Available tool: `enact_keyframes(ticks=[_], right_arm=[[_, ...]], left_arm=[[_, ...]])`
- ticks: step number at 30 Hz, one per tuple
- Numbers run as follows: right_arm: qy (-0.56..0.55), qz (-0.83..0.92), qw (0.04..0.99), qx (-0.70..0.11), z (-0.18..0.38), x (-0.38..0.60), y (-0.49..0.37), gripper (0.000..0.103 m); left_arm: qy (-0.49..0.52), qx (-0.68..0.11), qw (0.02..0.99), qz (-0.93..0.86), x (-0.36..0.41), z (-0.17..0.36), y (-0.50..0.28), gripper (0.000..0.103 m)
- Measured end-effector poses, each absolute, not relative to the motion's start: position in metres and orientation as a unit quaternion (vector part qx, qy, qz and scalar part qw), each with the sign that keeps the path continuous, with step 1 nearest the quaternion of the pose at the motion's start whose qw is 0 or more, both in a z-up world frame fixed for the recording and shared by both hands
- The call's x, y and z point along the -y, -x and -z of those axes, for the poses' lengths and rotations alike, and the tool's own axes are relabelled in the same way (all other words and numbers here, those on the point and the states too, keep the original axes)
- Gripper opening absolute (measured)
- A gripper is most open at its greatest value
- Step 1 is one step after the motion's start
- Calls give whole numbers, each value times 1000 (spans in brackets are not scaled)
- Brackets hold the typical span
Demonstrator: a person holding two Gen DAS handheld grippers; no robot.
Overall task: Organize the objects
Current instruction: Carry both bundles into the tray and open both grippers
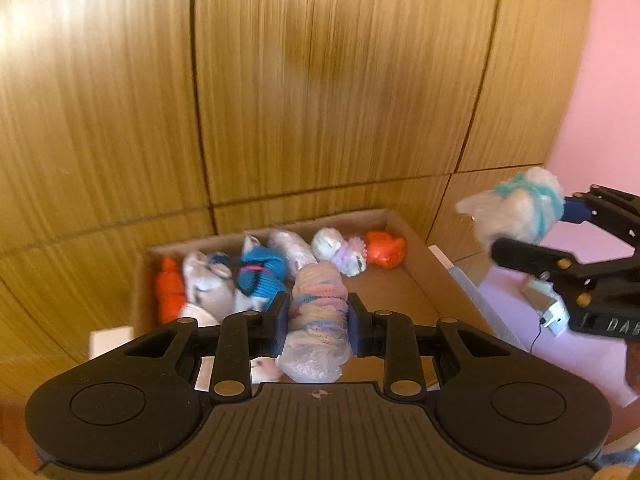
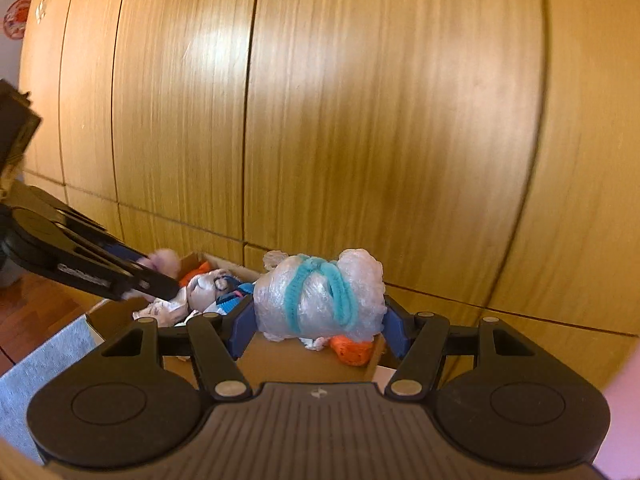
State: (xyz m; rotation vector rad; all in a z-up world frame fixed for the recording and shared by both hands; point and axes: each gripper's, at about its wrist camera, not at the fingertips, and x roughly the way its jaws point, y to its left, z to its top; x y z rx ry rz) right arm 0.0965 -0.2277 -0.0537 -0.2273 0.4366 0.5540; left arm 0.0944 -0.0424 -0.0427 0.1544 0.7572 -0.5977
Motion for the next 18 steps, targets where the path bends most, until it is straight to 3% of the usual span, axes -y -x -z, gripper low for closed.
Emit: enact_keyframes(ticks=[10,18], right_arm=[[154,-330,883,-298,115,185,-156,60],[238,-401,819,-333,141,152,-186,60]], left_arm=[[-100,-405,867,274,69,109,-131,36],[-130,-420,856,272,63,133,-153,36]])
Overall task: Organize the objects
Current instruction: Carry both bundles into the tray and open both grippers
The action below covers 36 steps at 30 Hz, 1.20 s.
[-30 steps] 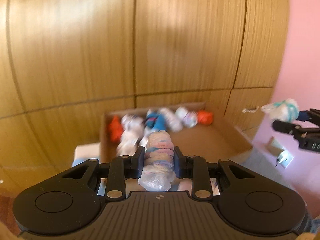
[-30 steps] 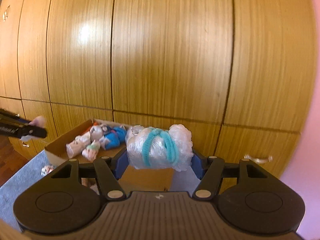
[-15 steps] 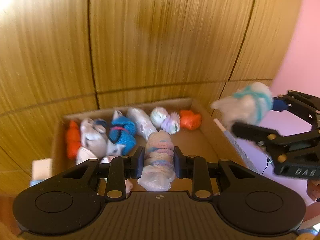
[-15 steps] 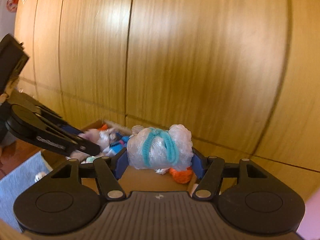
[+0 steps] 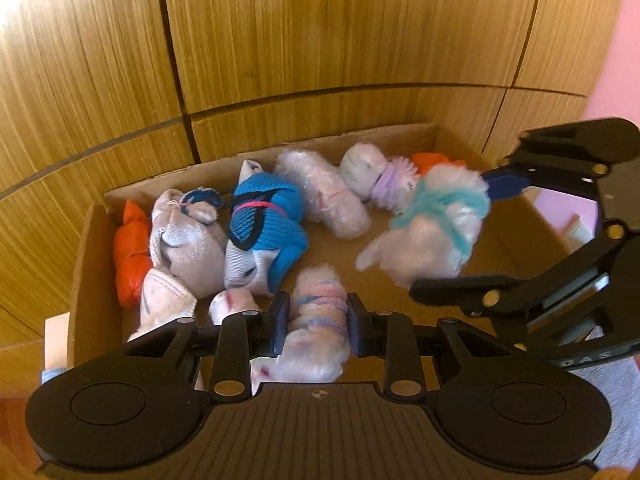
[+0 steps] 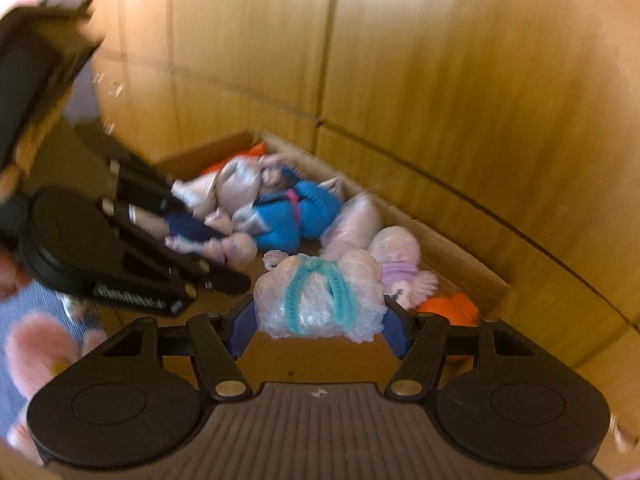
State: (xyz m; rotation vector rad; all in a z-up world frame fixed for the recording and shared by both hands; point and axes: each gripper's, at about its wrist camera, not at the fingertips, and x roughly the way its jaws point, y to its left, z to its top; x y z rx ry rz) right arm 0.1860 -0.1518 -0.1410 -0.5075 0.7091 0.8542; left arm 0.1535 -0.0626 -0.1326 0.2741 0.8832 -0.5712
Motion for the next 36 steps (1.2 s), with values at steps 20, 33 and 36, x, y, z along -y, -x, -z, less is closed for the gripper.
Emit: enact_keyframes(ticks=[20,33,36], right_arm=[[282,-426,782,-358,148,136,-197,67],[292,-408,786,-361,145,139,-198,71],[292,-406,787,-362,142,140,-197,73]], left_arm=[[-127,-424,855,269,66,142,-169,37],[-121,-427,855,269,69,131,-169,56],[-119,-423,856,272,70,126,-166,62]])
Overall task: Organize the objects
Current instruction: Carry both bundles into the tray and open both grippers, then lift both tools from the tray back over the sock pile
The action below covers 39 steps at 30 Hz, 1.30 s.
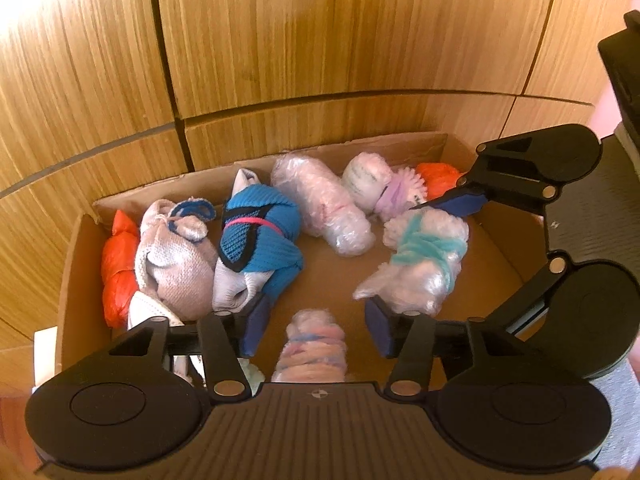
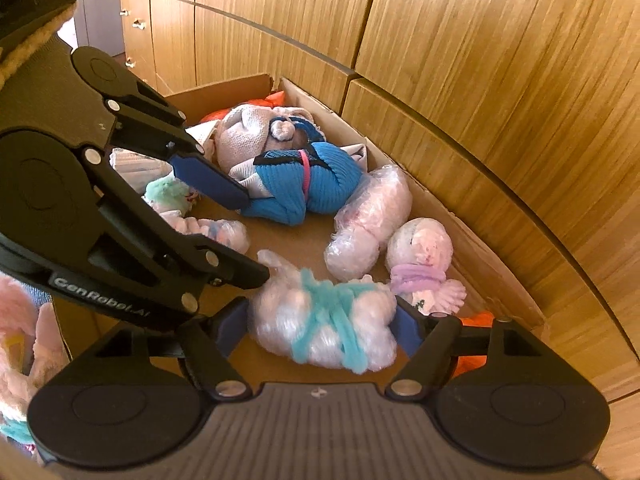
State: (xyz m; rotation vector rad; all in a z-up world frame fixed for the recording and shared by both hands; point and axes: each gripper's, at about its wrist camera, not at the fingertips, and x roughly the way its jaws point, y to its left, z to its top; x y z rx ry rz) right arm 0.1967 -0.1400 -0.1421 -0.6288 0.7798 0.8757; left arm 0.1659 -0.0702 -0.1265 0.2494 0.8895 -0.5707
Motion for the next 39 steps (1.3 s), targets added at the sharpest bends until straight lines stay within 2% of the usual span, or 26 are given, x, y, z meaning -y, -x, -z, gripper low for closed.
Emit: enact_keyframes(ticks=[5,11,27,39], right_arm=[[296,-407,786,-359,136,141,-192,76],[298,-400,791,-355,131,141,-189,77],[295,-390,809,-327,93,150,-156,83],[252,-393,836,-286,62,179,-86,89]], left_arm=[[-117,-413,862,269,69,116,-162,74],[-118,-408,865,267,65,105,-156,79],[-87,-386,887,239,12,59,-126,85],[-40,-384,895,224,-42,44,-71,89]])
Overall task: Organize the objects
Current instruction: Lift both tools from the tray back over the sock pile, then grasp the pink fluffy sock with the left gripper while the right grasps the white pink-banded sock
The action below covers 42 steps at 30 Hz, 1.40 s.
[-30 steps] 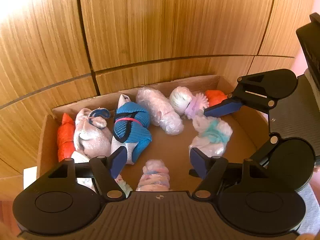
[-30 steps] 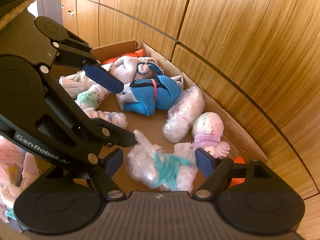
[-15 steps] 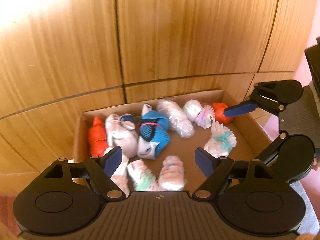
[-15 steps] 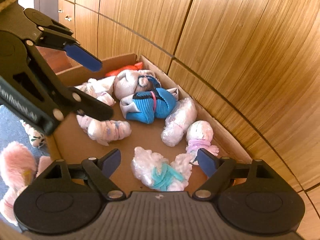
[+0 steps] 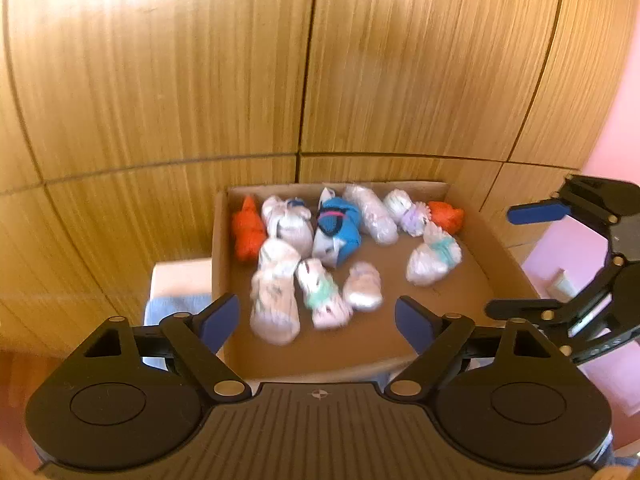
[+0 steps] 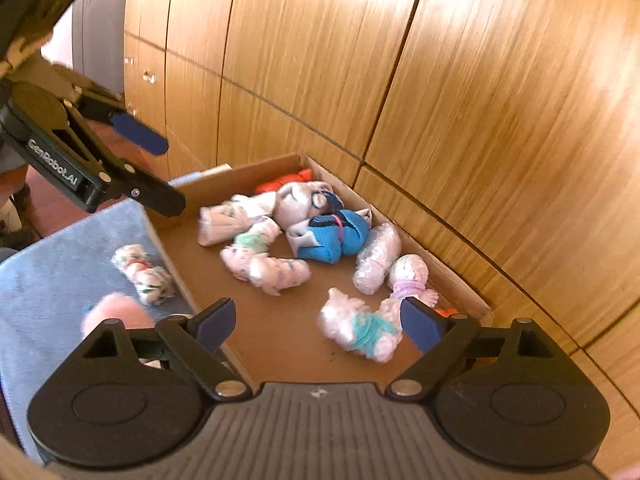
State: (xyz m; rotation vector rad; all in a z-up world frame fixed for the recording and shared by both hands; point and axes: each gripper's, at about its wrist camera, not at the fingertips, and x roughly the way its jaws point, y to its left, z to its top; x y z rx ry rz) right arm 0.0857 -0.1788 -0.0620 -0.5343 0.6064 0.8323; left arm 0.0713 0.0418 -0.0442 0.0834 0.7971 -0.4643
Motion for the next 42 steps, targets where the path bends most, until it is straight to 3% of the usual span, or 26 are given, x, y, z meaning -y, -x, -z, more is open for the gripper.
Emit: enact_keyframes(ticks=[10,22,26,36,42], right_arm=[[158,-388,866,-273,93,222,-17,94],[110,-352,889,-271,143,200,49,91],[98,-348,888,-285,151,177,48,80],[88,-333,886,-310,168,163,49,26],[86,-317,899,-289,160,193,68,25]], left_arm=[[-59,-344,895,277,-48,91,0,93],[-56,-368,873,316,-26,130,11,93],[-37,-379,870,314,-26,131,4,93],[-32,-396,861,318,-31,132,-2,94],[-40,-395,860,321,-25,136,-5,94]])
